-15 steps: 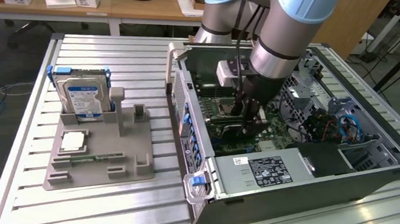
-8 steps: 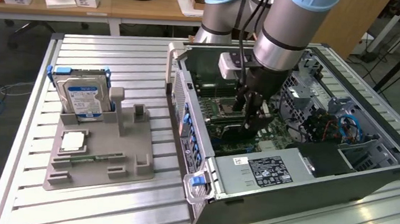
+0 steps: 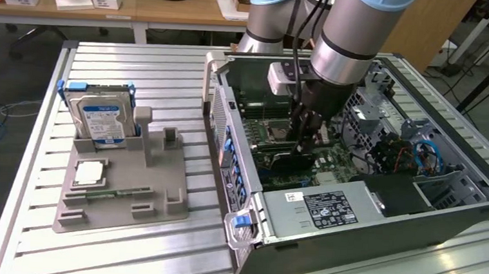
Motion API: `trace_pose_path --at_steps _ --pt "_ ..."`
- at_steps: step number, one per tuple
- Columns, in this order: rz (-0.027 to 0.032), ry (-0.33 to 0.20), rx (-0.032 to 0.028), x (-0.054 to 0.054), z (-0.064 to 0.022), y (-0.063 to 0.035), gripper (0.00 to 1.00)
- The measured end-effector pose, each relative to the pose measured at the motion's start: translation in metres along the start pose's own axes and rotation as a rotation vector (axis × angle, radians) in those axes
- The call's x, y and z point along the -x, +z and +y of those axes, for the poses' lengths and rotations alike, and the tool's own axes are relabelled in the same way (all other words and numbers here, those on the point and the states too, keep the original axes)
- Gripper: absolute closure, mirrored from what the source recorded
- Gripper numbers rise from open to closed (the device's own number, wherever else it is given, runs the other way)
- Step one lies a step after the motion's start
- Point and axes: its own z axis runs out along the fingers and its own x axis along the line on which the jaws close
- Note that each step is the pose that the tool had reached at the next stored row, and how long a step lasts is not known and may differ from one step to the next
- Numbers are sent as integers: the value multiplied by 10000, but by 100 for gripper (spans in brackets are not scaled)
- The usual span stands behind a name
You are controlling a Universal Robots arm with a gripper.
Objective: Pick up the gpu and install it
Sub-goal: 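Insert the gpu into the slot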
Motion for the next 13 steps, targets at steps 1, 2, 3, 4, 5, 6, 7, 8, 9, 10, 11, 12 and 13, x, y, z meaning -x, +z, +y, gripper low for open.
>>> trace_pose_path --at_steps 1,2,3,4,5,6,7,8,9,10,11,12,13 --pt "0 0 0 0 0 0 63" --pt "0 1 0 0 0 0 69" --pt "0 0 0 0 0 0 69" --pt "-1 0 0 0 0 0 69" --pt "0 0 0 0 0 0 75" --pt "0 0 0 0 0 0 80" --pt "-1 0 0 0 0 0 86" --pt "0 0 0 0 0 0 86" --pt "-1 0 0 0 0 0 89" --pt "-1 0 0 0 0 0 89" --pt "0 0 0 0 0 0 89" --pt "0 0 0 0 0 0 89" --pt "-1 0 0 0 0 0 89"
